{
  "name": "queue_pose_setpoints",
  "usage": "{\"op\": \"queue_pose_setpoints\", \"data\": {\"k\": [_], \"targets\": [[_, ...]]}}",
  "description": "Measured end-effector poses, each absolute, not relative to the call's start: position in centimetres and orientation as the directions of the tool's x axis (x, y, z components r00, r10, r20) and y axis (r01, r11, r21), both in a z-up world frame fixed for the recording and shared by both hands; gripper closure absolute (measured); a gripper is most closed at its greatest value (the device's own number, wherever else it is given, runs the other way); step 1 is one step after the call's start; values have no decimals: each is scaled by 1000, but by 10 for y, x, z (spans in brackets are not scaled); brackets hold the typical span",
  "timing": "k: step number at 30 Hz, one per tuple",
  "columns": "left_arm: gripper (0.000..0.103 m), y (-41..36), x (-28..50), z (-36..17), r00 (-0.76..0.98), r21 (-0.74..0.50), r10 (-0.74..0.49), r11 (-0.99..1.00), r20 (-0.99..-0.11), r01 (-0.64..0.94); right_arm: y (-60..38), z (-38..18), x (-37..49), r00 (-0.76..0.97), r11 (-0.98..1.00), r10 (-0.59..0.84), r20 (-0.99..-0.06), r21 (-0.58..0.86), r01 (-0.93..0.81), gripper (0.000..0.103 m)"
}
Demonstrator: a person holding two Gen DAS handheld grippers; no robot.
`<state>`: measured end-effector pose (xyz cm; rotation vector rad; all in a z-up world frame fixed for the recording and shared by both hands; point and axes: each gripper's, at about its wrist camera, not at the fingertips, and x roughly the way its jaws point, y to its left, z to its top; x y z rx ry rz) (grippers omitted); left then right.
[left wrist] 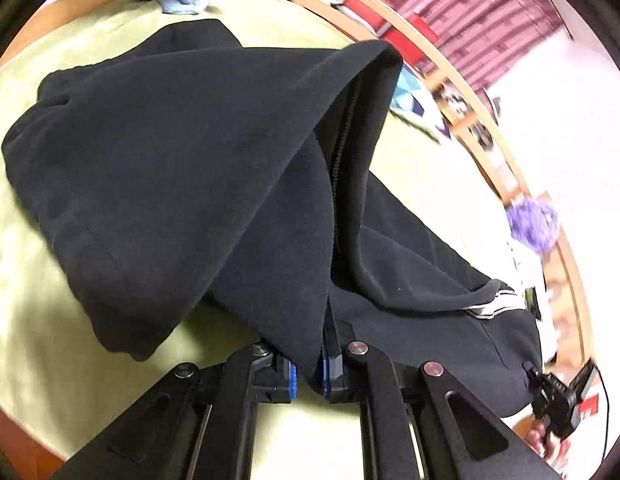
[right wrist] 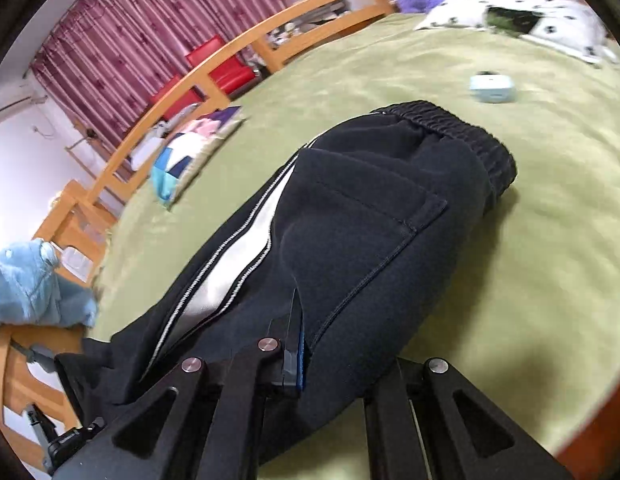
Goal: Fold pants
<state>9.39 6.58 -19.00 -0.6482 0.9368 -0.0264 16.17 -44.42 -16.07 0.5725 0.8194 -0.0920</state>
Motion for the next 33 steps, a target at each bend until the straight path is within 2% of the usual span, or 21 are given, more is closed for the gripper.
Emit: {"op": "queue_pose_setpoints", "data": {"k": [1, 3, 4, 6, 7, 8, 9, 10, 12, 17, 23, 29, 33], "targets": [[90, 63, 89, -191, 593, -513, -291, 822, -751, -246, -454, -164, 144, 675, 850, 127, -727, 431, 303, 94], [86, 64, 86, -194, 545, -485, -286, 834, -788, -264, -458, -170, 127, 624, 863, 109, -774, 385, 326, 85], [83, 67, 83, -194, 528, -486, -292, 829, -797, -275, -456, -172, 122, 592, 868, 110, -798, 368, 335, 84], [78, 75, 74, -187, 534, -507, -310, 818, -786, -272, -449, -169, 110, 563, 882, 116, -818, 346, 321, 80], [70, 80, 70, -181, 549, -512, -309, 817, -777, -264, -443, -160, 100, 575, 898, 72, -815, 304, 318, 77], [55, 86, 63, -175, 566, -508, -299, 823, -768, -254, -439, -154, 92, 587, 909, 47, -808, 277, 310, 68], [49, 92, 55, -168, 589, -492, -272, 833, -761, -251, -432, -145, 82, 602, 920, 30, -798, 257, 295, 64], [44, 98, 43, -162, 614, -480, -243, 839, -751, -255, -431, -140, 73, 614, 924, 22, -789, 251, 290, 64], [44, 113, 37, -149, 654, -458, -188, 847, -733, -270, -419, -126, 58, 655, 931, 6, -756, 242, 272, 63], [44, 166, 32, -149, 662, -437, -100, 821, -743, -368, -382, -100, 50, 721, 947, 69, -689, 272, 169, 61], [45, 217, 57, -164, 649, -423, -60, 803, -758, -420, -352, -101, 57, 763, 956, 130, -633, 284, 73, 61], [46, 264, 109, -174, 631, -378, -27, 820, -776, -429, -350, -110, 73, 772, 937, 159, -615, 340, 77, 61], [47, 286, 131, -192, 612, -390, -45, 808, -789, -443, -347, -119, 87, 736, 941, 148, -661, 322, 100, 61]]}}
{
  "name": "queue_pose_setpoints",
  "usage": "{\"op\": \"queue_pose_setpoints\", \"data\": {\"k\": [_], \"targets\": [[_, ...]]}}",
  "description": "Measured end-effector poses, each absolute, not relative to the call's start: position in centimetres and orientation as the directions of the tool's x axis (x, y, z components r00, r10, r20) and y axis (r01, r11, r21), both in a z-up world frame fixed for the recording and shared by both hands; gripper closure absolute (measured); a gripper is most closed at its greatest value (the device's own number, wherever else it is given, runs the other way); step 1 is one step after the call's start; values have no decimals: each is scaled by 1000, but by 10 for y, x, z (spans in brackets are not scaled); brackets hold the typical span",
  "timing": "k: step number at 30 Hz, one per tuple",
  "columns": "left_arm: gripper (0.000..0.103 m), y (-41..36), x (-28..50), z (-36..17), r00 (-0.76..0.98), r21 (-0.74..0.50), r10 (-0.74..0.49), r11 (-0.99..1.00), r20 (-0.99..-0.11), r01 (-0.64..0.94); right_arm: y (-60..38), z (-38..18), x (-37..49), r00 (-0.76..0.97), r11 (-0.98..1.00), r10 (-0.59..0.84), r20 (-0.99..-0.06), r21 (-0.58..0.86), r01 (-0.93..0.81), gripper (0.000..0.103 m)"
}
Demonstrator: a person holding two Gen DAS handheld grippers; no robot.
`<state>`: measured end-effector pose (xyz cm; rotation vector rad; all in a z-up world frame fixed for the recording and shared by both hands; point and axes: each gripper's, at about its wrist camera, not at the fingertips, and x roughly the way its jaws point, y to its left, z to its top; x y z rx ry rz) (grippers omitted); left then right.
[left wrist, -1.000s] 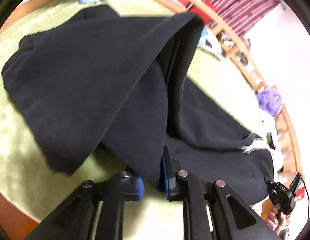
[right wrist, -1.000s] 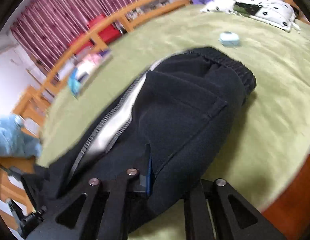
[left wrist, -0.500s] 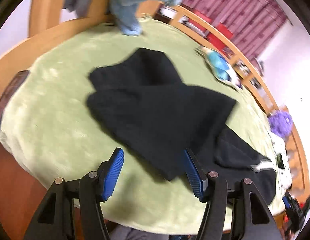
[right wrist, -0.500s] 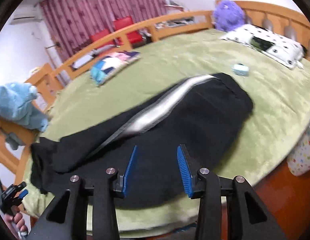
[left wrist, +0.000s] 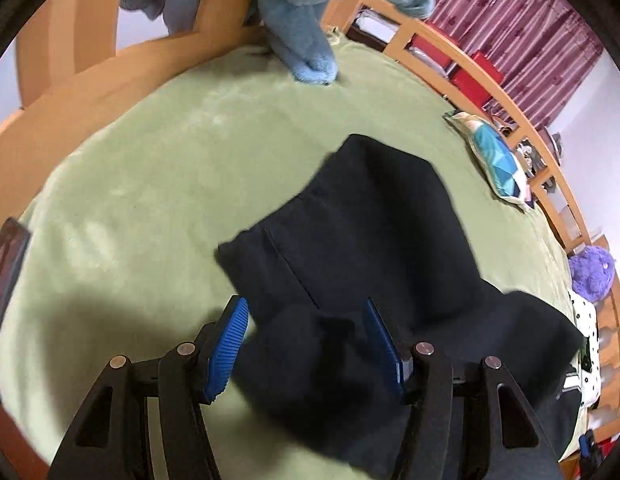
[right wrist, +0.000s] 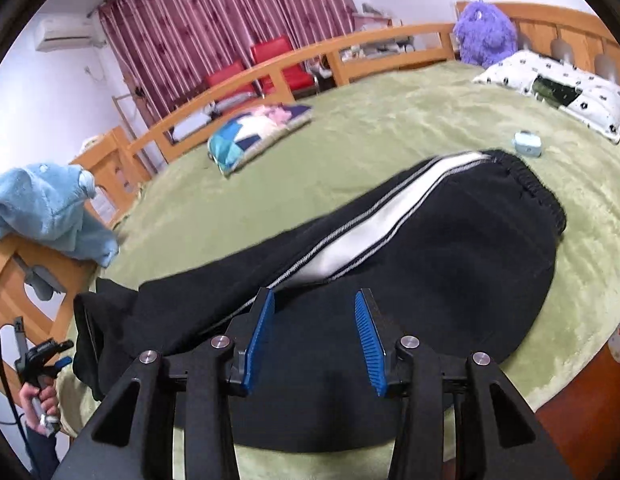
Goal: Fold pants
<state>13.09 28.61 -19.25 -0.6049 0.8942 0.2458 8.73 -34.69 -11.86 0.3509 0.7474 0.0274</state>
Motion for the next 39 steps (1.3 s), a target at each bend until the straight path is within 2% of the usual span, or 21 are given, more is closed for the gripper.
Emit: {"op": "queue_pose_setpoints", "data": {"k": [2, 6, 10, 12, 13, 14, 20, 24, 27, 29, 31, 33, 34, 35, 36, 39], "targets": [[50, 292, 137, -206, 598, -412, -83, 799, -797, -439, -347, -120, 91, 725, 949, 126, -677, 296, 112, 61], [50, 303, 140, -228, 603, -477, -135, 753, -786, -454, -349, -120, 90, 716, 951, 107, -690, 281, 129, 61], [52, 306, 147, -233, 617, -501, -141, 732, -774, -461, -357, -120, 88, 719, 935, 121, -685, 321, 149, 61], [72, 304, 150, -233, 603, -479, -124, 739, -788, -474, -359, -120, 88, 720, 927, 130, -682, 341, 156, 61], [88, 304, 151, -233, 602, -488, -142, 741, -786, -462, -360, -121, 88, 721, 924, 134, -680, 349, 158, 61], [93, 305, 150, -234, 607, -514, -182, 740, -773, -434, -360, -121, 89, 723, 921, 133, -678, 355, 163, 61], [94, 316, 100, -212, 626, -467, -82, 742, -775, -481, -348, -119, 92, 728, 923, 143, -671, 356, 147, 61], [94, 320, 70, -216, 615, -475, -84, 719, -784, -507, -344, -116, 88, 734, 933, 141, -664, 337, 126, 61], [89, 308, 66, -208, 581, -404, -27, 745, -814, -531, -349, -116, 83, 738, 927, 163, -655, 358, 113, 61], [80, 301, 63, -197, 536, -348, 12, 748, -844, -565, -353, -117, 82, 733, 924, 177, -657, 368, 106, 61], [77, 293, 59, -184, 522, -310, 33, 772, -852, -555, -358, -116, 81, 729, 928, 170, -663, 356, 108, 60], [76, 276, 51, -165, 532, -261, 77, 807, -843, -530, -364, -116, 79, 733, 924, 183, -656, 370, 100, 50], [64, 266, 49, -156, 539, -242, 90, 823, -837, -514, -368, -116, 79, 734, 921, 182, -654, 374, 105, 48], [46, 255, 48, -149, 551, -240, 87, 836, -830, -493, -371, -117, 80, 732, 923, 176, -658, 369, 110, 47], [41, 246, 48, -144, 565, -246, 77, 846, -821, -473, -373, -118, 85, 723, 926, 176, -668, 361, 109, 47], [40, 209, 59, -137, 587, -246, 31, 889, -809, -386, -370, -126, 104, 667, 936, 195, -719, 340, 93, 46]]}}
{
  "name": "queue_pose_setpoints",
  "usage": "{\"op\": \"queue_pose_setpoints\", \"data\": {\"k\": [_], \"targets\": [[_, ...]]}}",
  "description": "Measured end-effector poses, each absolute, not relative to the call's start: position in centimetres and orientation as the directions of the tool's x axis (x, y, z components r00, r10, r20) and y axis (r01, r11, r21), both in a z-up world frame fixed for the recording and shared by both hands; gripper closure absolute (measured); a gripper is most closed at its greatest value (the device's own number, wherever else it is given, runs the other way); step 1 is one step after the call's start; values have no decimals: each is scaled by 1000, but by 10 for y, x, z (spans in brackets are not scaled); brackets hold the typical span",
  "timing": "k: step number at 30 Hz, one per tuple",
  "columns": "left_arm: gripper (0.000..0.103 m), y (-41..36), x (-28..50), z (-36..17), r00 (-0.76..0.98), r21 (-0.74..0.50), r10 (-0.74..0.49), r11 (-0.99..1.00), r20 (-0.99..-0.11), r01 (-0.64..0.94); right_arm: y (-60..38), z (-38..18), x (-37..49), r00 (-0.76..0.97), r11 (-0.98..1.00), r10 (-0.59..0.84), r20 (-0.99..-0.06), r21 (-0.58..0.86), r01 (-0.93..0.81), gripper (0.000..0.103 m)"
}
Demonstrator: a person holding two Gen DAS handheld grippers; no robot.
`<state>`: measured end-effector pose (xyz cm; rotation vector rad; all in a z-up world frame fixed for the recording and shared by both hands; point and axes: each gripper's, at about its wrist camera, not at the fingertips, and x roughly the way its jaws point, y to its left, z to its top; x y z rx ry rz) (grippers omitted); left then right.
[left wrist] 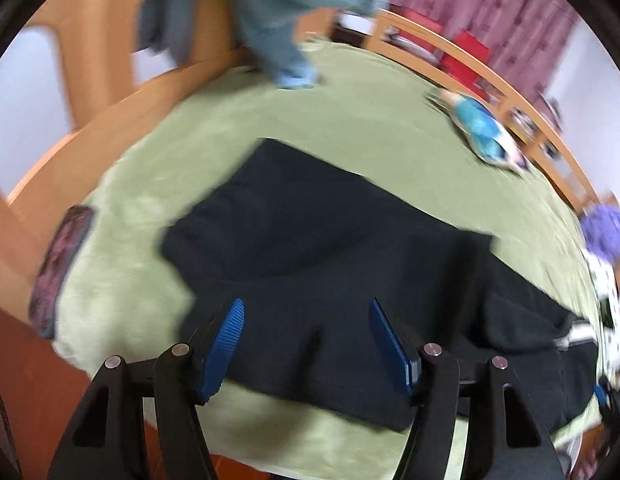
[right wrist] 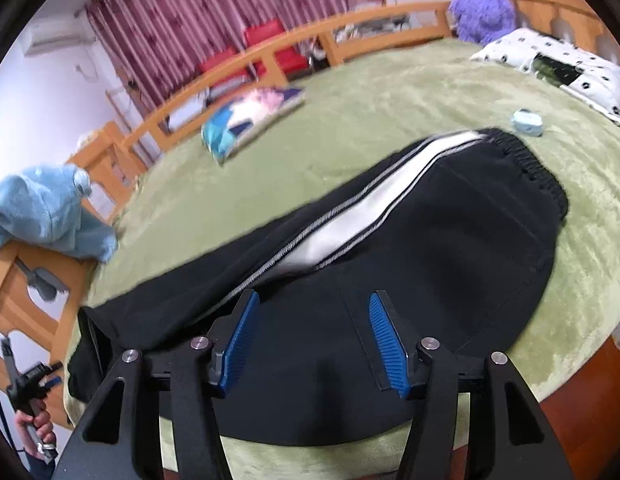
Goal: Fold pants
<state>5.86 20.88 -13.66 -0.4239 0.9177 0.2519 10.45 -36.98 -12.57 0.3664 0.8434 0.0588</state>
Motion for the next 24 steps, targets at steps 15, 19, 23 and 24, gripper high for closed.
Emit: {"op": "queue_pose_setpoints", "data": {"k": [15, 19, 23, 24], "targets": [[98, 102, 142, -172, 549, 87, 205, 969, -811, -232, -337, -135, 126, 656, 956, 236, -717, 292, -25, 46], [97, 155, 159, -151, 583, -32, 163, 950, -796, -310, -342, -139, 131, 647, 948, 244, -723, 320, -1, 46], [97, 208, 191, -129, 623, -131, 114, 934, -774, -334, -341, -143, 137, 630, 948, 239, -739, 319, 15, 46], [97, 213, 201, -125, 625, -146, 94, 936, -775, -321, -341, -144, 137, 631, 949, 237, -739, 316, 14, 46]]}}
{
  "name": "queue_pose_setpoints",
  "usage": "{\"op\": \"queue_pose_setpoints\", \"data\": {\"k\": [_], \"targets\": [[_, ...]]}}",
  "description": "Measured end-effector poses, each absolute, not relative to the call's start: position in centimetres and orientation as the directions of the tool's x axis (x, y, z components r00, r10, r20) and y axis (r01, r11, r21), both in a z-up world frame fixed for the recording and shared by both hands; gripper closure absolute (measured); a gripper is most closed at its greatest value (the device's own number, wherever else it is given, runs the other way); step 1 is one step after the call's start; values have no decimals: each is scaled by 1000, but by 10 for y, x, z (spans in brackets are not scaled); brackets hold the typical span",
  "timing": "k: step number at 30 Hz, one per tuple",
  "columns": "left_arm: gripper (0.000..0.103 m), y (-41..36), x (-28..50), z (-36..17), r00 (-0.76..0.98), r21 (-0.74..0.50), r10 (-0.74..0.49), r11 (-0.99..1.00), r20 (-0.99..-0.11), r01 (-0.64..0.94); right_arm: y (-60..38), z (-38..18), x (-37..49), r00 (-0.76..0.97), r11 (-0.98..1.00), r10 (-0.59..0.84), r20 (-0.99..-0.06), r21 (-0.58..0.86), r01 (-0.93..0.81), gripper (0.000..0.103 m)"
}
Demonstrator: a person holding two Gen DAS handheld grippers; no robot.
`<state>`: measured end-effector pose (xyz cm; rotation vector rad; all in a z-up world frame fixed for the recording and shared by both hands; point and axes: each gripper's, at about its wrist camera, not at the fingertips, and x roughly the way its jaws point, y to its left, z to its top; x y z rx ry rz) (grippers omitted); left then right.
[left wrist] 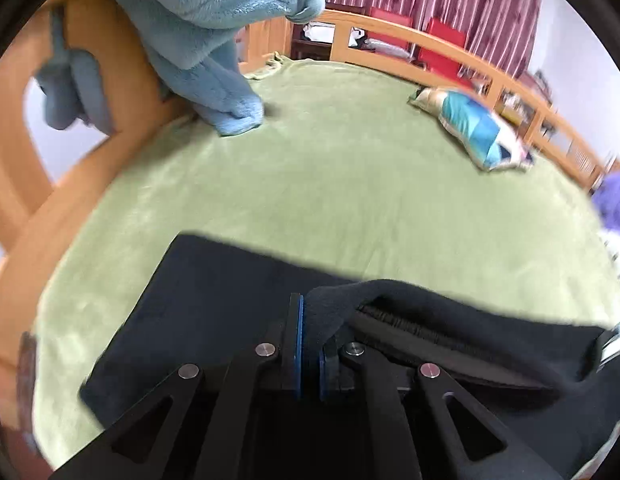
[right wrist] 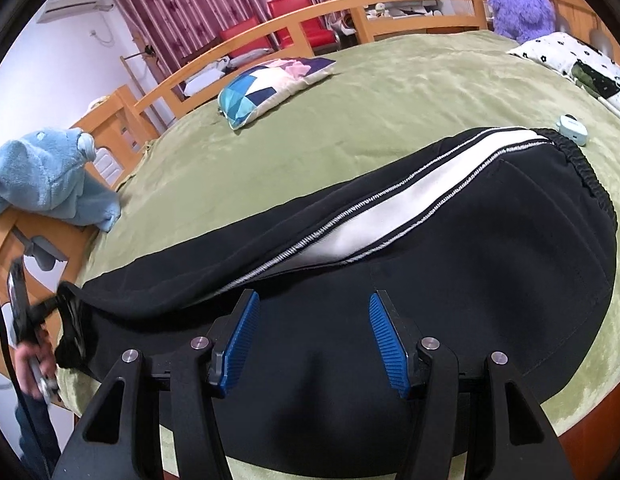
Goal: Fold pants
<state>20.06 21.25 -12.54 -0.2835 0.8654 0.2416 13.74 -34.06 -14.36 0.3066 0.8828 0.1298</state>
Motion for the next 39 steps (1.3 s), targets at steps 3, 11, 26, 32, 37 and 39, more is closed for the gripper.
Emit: {"op": "queue_pose_setpoints", "data": {"k": [3, 11, 26, 32, 37, 39], "targets": [[89, 219, 232, -120, 590, -150, 62, 941, -805, -302, -330, -143, 144, 625, 957, 223, -748, 289, 5, 46], [30, 218, 223, -131, 500, 7, 183, 943, -847, -333, -267, -149, 175, 580, 966, 255, -773, 234, -113, 46], [21, 190, 160, -117, 570, -300, -165, 942, -805, -152, -235, -168, 180, 531, 951, 309, -789, 260, -167, 46], [21, 157, 156, -151, 533, -263, -140, 951, -835, -161, -242, -167, 170, 539, 951, 309, -783, 271, -151, 46], [22, 128, 169, -177, 537, -117, 1, 976, -843, -186, -250, -169, 159, 543, 951, 304, -783, 285, -120, 46], [22, 119, 175, -183, 550, 27, 145, 976, -822, -218, -252, -170, 156, 547, 952, 297, -783, 284, -110, 46]]}}
